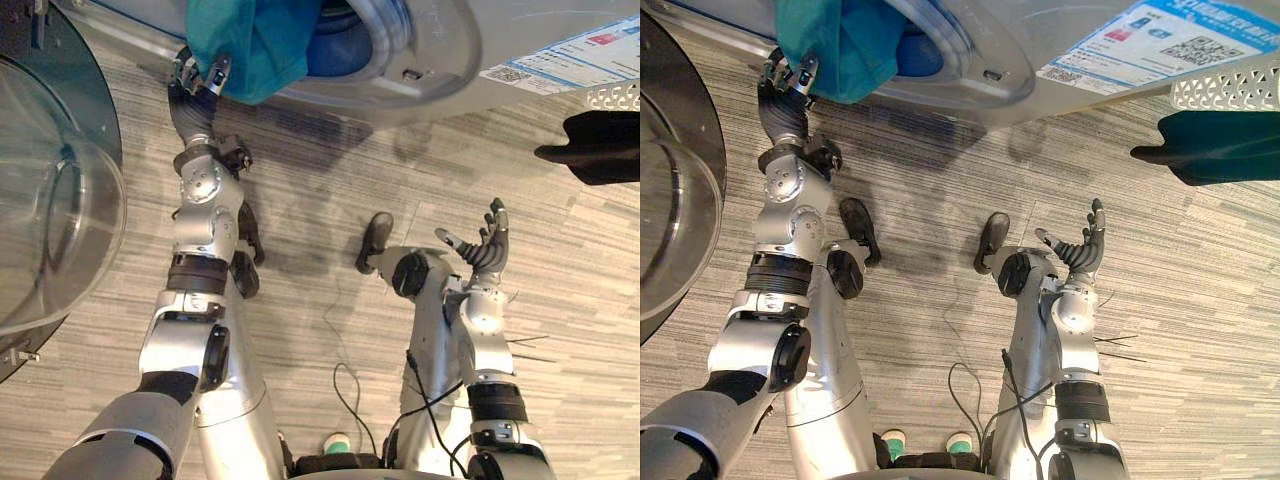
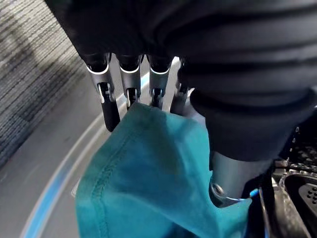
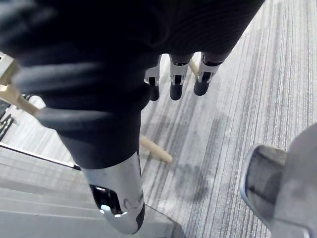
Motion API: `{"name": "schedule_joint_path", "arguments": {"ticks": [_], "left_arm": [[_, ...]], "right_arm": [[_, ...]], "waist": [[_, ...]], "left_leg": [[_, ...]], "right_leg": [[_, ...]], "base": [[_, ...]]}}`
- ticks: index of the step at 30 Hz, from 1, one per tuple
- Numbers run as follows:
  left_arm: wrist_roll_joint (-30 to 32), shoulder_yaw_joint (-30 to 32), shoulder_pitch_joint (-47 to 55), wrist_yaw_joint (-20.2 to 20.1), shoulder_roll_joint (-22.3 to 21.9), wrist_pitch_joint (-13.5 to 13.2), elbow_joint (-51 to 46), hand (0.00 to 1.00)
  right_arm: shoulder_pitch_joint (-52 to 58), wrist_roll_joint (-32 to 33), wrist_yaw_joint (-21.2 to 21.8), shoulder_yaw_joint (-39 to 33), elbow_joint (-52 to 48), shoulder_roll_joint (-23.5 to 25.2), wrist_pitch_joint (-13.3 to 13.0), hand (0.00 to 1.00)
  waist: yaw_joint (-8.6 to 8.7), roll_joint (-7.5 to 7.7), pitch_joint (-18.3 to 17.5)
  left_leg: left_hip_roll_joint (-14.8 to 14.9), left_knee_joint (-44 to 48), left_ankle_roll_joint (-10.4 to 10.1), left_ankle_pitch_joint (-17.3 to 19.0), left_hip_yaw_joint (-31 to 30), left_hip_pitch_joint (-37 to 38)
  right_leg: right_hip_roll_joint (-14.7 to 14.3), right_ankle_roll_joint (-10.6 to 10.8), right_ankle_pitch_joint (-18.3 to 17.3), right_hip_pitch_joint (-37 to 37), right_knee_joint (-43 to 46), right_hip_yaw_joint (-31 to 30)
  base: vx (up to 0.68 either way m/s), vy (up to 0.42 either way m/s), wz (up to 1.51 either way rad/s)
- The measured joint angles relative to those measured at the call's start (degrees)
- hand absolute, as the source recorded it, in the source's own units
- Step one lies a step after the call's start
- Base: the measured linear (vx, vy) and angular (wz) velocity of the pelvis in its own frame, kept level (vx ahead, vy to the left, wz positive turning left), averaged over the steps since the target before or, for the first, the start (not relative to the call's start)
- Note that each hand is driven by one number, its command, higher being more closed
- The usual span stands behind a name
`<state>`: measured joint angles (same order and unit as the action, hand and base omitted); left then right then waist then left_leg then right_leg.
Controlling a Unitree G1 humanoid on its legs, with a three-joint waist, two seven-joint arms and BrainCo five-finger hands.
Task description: Pick up the laundry basket with both hands and put the clothes into the washing machine.
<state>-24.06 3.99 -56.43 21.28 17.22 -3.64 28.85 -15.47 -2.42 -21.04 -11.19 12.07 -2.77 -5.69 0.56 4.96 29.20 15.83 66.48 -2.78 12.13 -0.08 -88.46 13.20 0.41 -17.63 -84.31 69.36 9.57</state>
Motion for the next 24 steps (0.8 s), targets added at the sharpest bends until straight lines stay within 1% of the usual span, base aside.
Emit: {"name": "schedule_joint_path", "arguments": {"ticks": [2,3,4,6,11,16,19,24], "left_arm": [[0.0,-0.1,-1.7,0.0,0.0,-0.1,0.0,1.00],[0.0,-0.2,-2.1,0.0,-0.1,-0.1,0.0,1.00],[0.0,-0.8,-2.2,0.0,-0.1,-0.2,0.0,1.00],[0.0,-1.5,-2.2,0.0,-0.3,-0.3,0.0,1.00],[0.0,-1.6,-1.7,0.1,-0.7,-0.7,-0.3,1.00],[0.0,-2.2,-0.5,0.1,-0.7,-0.8,-3.3,1.00],[0.0,-2.3,-0.5,0.3,-0.5,-1.1,-6.9,1.00],[-0.1,-3.6,-2.3,1.4,0.9,-1.7,-10.4,1.00]], "right_arm": [[0.0,0.0,0.0,0.0,0.4,0.2,0.0,0.00],[0.1,0.0,0.0,0.1,1.9,0.3,0.4,0.00],[0.2,0.0,0.0,0.1,2.8,0.2,0.7,0.00],[0.2,0.0,0.0,0.0,3.2,0.2,1.1,0.00],[0.2,0.0,0.0,0.0,3.3,0.2,1.2,0.00],[0.2,0.0,0.1,-0.2,3.3,0.2,1.3,0.00],[0.2,0.0,0.1,-0.2,3.3,0.2,1.5,0.00],[0.2,0.0,0.1,-0.2,3.3,0.4,1.9,0.00]], "waist": [[0.13,0.18,-0.5],[0.30,0.22,-2.6],[0.34,0.19,-3.7],[0.34,0.15,-4.2],[0.29,0.17,-4.3],[0.21,0.17,-4.3],[0.20,0.17,-4.3],[0.17,0.17,-4.3]], "left_leg": [[0.0,0.0,-0.1,0.1,-0.1,-0.2],[0.0,-0.2,-0.1,0.1,-0.4,-1.4],[0.0,-0.4,-0.1,0.1,-0.4,-2.0],[0.0,-0.4,-0.1,0.1,-0.4,-2.0],[0.0,-0.2,-0.4,-0.4,-0.6,-2.0],[-0.3,0.0,-0.5,-0.2,-1.0,-1.9],[-0.3,-0.3,-0.8,-0.1,-1.0,-1.6],[0.0,-1.3,-1.0,-0.6,-0.9,-1.4]], "right_leg": [[0.0,0.0,0.0,-0.1,-0.1,0.1],[0.0,0.0,0.0,-1.0,-0.5,0.5],[0.0,0.0,0.0,-1.5,-0.6,0.7],[0.0,0.0,0.1,-1.5,-0.5,0.8],[0.0,-0.5,-0.1,-1.5,0.1,1.0],[0.1,-0.4,-0.9,-1.5,1.1,1.0],[0.4,-0.4,-1.0,-1.5,1.1,1.0],[-0.1,-0.6,-0.7,-1.3,0.0,1.4]], "base": [[0.01,0.016,-0.03],[0.03,0.033,-0.06],[0.03,0.032,-0.05],[0.00,0.000,0.00],[0.03,0.017,0.04],[0.01,0.011,0.05],[0.00,0.000,0.00],[0.01,0.005,-0.02]]}}
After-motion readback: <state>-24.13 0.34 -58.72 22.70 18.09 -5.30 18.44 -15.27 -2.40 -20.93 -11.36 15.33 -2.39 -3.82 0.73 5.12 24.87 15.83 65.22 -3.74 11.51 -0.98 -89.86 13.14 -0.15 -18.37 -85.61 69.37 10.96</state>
